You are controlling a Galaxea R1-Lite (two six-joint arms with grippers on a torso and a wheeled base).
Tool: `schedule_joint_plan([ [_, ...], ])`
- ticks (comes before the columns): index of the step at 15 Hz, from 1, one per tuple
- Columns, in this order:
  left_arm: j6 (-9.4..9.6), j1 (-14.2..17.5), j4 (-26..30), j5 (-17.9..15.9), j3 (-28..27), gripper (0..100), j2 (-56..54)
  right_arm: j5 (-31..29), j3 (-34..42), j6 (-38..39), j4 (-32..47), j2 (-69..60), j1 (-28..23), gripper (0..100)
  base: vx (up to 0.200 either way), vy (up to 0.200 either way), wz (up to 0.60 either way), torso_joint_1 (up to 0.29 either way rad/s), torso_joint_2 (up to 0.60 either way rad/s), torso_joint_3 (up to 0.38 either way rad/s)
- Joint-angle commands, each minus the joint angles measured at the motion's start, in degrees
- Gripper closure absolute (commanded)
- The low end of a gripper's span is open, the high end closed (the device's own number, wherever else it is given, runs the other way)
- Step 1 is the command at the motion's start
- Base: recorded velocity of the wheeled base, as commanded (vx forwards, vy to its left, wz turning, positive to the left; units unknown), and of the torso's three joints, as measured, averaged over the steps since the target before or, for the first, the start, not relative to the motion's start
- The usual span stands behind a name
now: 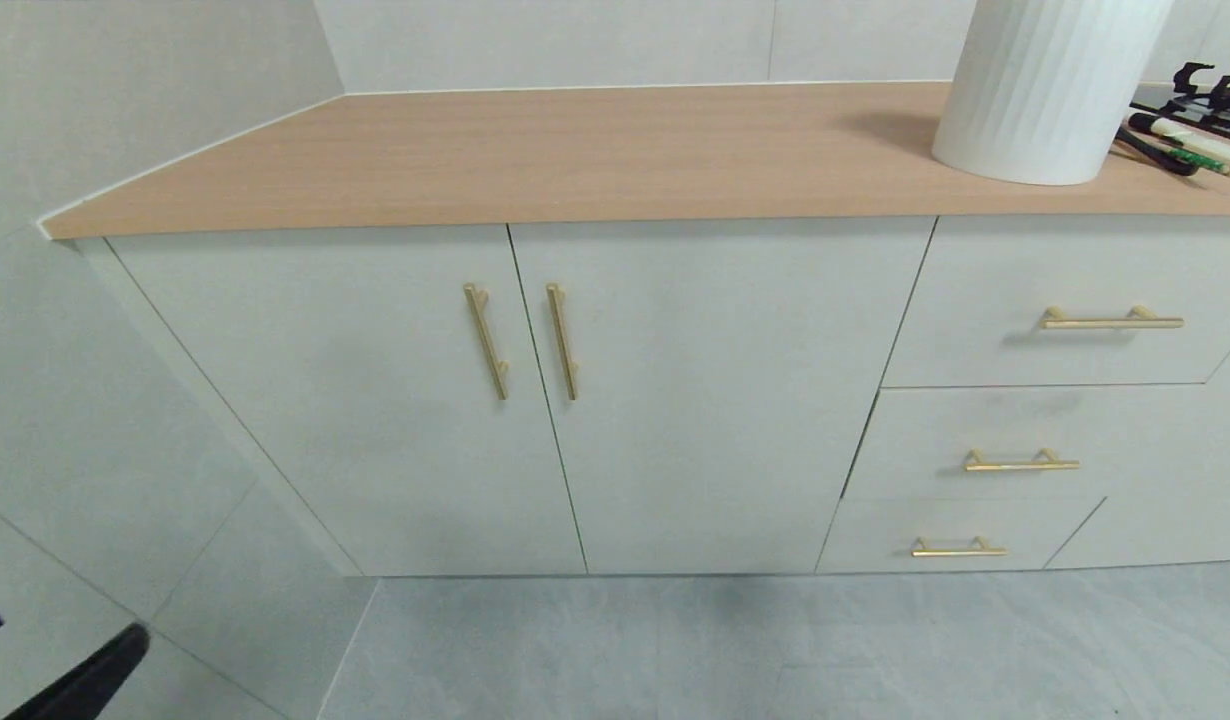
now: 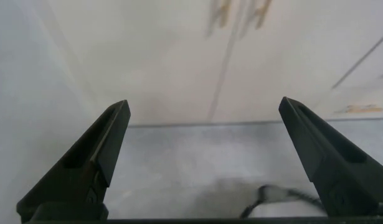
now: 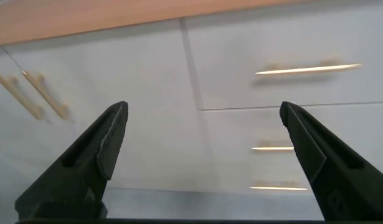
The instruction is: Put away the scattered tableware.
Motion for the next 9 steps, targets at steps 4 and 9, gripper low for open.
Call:
schedule_joint_plan([
  [4,4.87,13.1,10.7,-0.2,-0.2,0,-25.0,-4.8,-1.9,-11.3,24.8,-32.1,-8.5,0,0.000,0.000,0.00,0.000,0.00,0.000],
  [9,5.40,21.1,10.3,0.5,5.9,0,-29.5,-4.8,4.0,-11.6,25.3,-36.9,-15.7,0,0.000,0.000,0.00,0.000,0.00,0.000],
])
